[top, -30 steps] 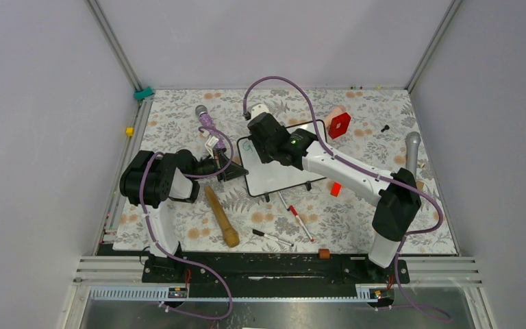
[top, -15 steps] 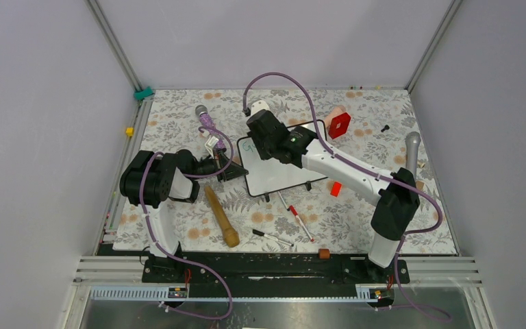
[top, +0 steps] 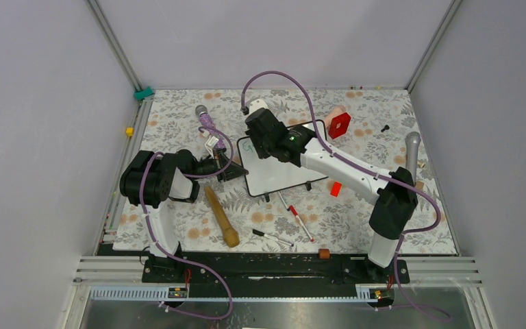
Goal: Write a sentence on the whiteboard
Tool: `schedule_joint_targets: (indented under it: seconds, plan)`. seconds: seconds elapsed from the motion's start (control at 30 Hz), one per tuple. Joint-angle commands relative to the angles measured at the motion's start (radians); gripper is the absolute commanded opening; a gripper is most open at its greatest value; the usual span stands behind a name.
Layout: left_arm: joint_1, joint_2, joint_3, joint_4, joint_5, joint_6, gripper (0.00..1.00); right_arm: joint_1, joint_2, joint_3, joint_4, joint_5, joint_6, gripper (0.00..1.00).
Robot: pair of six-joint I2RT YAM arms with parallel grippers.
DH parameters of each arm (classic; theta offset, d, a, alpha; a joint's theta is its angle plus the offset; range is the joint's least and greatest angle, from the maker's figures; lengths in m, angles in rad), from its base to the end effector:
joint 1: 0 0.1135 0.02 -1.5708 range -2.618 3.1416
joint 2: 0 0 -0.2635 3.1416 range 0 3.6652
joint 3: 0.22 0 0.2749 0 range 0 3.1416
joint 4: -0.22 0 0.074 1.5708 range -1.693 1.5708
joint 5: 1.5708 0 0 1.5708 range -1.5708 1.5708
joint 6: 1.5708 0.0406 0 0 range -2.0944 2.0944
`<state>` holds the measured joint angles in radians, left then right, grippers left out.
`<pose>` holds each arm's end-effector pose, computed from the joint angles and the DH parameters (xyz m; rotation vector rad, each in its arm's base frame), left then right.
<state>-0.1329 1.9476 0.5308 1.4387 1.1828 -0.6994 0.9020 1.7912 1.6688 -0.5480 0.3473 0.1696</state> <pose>0.2990 -0.0779 0.1046 0.5614 1.7037 -1.5195 0.2831 0.3359 0.3277 -0.6121 2.1158 0.2105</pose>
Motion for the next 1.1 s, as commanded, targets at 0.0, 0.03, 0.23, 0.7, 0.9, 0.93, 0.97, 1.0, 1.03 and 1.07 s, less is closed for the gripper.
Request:
schedule_joint_targets:
  seconds: [0.0,0.03,0.23,0.7,0.9,0.93,0.97,1.0,1.03,1.07]
  plan:
    - [-0.007,-0.011,-0.002,0.037,0.035,0.081,0.0,-0.005,0.01,0.039,0.009,-0.023,-0.005,0.0]
    - [-0.006,-0.011,-0.002,0.037,0.035,0.08,0.0,-0.005,0.009,0.037,0.009,-0.026,-0.004,0.0]
    - [-0.007,-0.01,-0.003,0.037,0.032,0.081,0.0,-0.006,-0.068,-0.035,0.074,-0.037,0.007,0.0]
    - [-0.006,-0.014,-0.005,0.039,0.032,0.081,0.0,-0.015,-0.159,-0.143,0.131,0.017,0.017,0.0]
    - [-0.007,-0.015,-0.006,0.038,0.032,0.083,0.0,-0.022,-0.133,-0.124,0.097,0.025,0.019,0.0]
    - [-0.007,-0.016,-0.005,0.037,0.032,0.082,0.0,-0.023,-0.13,-0.12,0.093,0.027,0.02,0.0]
    - [-0.007,-0.016,-0.005,0.038,0.032,0.082,0.0,-0.023,-0.126,-0.115,0.089,0.026,0.022,0.0]
    - [-0.006,-0.016,-0.004,0.037,0.032,0.082,0.0,-0.024,-0.122,-0.112,0.087,0.027,0.022,0.0]
    - [-0.007,-0.016,-0.005,0.037,0.032,0.082,0.0,-0.025,-0.117,-0.109,0.083,0.027,0.022,0.0]
    - [-0.007,-0.015,-0.005,0.037,0.032,0.082,0.0,-0.026,-0.114,-0.105,0.08,0.027,0.021,0.0]
